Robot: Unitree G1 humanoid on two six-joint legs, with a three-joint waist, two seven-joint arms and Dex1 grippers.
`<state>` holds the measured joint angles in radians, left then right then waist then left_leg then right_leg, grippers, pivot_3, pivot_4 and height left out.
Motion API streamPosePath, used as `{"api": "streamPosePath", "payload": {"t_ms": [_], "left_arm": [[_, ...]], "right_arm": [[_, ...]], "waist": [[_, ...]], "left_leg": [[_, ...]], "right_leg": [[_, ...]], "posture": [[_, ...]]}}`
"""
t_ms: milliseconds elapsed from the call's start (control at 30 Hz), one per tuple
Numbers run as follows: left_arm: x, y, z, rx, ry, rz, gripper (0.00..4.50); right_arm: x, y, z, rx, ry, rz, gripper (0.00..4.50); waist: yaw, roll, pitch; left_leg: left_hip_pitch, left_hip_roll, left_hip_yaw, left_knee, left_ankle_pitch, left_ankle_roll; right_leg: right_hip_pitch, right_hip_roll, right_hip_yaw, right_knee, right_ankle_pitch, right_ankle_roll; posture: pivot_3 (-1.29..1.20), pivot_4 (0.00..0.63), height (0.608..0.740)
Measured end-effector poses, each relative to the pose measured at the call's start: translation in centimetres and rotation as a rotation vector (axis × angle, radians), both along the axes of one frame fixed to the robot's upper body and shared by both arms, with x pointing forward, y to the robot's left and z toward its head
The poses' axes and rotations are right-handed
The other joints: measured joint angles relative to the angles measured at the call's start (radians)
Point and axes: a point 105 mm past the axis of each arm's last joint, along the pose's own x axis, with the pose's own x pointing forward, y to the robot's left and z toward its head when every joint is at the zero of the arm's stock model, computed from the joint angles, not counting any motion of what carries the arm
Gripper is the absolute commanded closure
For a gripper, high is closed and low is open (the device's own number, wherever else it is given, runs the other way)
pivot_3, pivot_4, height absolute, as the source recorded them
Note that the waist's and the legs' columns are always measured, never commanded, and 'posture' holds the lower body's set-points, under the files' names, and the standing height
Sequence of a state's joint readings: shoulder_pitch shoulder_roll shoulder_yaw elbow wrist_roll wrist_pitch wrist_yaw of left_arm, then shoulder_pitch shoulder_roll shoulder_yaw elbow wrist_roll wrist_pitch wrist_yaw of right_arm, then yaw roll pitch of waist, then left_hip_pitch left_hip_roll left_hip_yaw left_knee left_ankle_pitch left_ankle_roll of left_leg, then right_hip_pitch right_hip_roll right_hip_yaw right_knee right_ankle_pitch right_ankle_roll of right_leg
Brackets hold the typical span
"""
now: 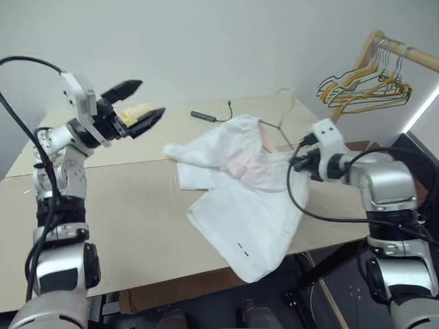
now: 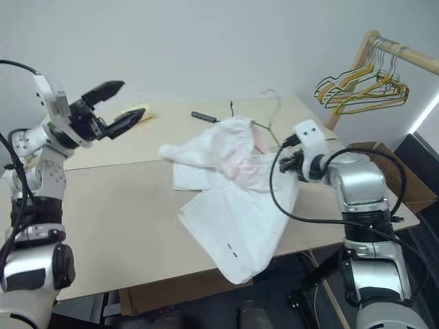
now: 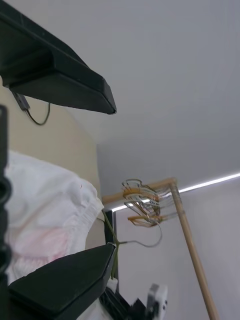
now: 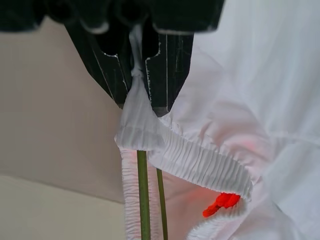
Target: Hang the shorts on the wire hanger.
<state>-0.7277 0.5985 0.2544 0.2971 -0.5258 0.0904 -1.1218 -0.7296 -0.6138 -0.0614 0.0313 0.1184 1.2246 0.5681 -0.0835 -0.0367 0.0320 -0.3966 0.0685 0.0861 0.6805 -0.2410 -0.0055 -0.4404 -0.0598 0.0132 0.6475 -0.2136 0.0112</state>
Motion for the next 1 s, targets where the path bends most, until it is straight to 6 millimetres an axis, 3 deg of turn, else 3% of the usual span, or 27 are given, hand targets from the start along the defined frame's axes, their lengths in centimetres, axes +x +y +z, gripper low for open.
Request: {"api": "streamPosePath", "payload": {"t_ms": [133,367,500,700,833,1000], "left_arm": [[-1.5,-1.4,0.1,-0.018,-0.001,-0.057,0.02],[-1.9,-2.9,-0.5,-0.008,0.025,-0.097,0.02],[-1.9,-2.7,-0.6,0.013,0.025,-0.098,0.02],[-2.0,-2.6,-0.5,0.012,0.017,-0.102,0.02],[-2.0,-2.9,-0.4,-0.016,0.010,-0.105,0.02],[-2.6,-3.5,-0.8,-0.019,0.004,-0.117,0.02]], "right_arm": [[-0.6,-5.2,-0.4,-0.004,0.059,-0.283,4.50],[-1.6,-10.8,2.1,-0.091,0.041,-0.651,4.50],[-2.5,-12.7,2.3,-0.107,0.057,-0.810,4.50],[-3.2,-15.0,4.7,-0.041,-0.073,-1.064,4.50],[-3.3,-15.6,4.7,-0.018,-0.114,-1.159,4.50],[-2.9,-17.0,6.3,0.011,-0.181,-1.230,4.50]], "waist": [[-0.012,0.000,0.000],[-0.052,0.000,0.000],[-0.077,0.000,0.000],[-0.102,0.001,0.000],[-0.107,0.002,0.000],[-0.113,0.006,0.002]], "left_leg": [[0.001,-0.001,0.000,0.000,0.000,0.000],[0.004,-0.001,0.000,-0.001,0.000,0.000],[0.004,-0.001,0.000,-0.002,0.000,0.000],[0.005,-0.001,-0.001,-0.002,0.000,0.000],[0.005,-0.001,-0.001,-0.002,0.000,0.000],[0.005,-0.002,0.000,-0.003,0.000,0.001]], "right_leg": [[0.001,0.000,0.001,0.000,0.000,0.000],[0.003,0.000,0.003,0.000,0.000,0.001],[0.003,0.000,0.004,-0.001,0.000,0.001],[0.003,0.000,0.005,-0.001,-0.003,0.008],[0.004,0.000,0.006,-0.001,-0.003,0.008],[0.004,0.000,0.007,-0.001,-0.003,0.009]], "posture": [[-0.13,0.000,0.740],[-0.14,0.000,0.740],[-0.15,0.000,0.740],[-0.15,0.000,0.740],[-0.14,0.000,0.740],[-0.13,0.000,0.740]]}}
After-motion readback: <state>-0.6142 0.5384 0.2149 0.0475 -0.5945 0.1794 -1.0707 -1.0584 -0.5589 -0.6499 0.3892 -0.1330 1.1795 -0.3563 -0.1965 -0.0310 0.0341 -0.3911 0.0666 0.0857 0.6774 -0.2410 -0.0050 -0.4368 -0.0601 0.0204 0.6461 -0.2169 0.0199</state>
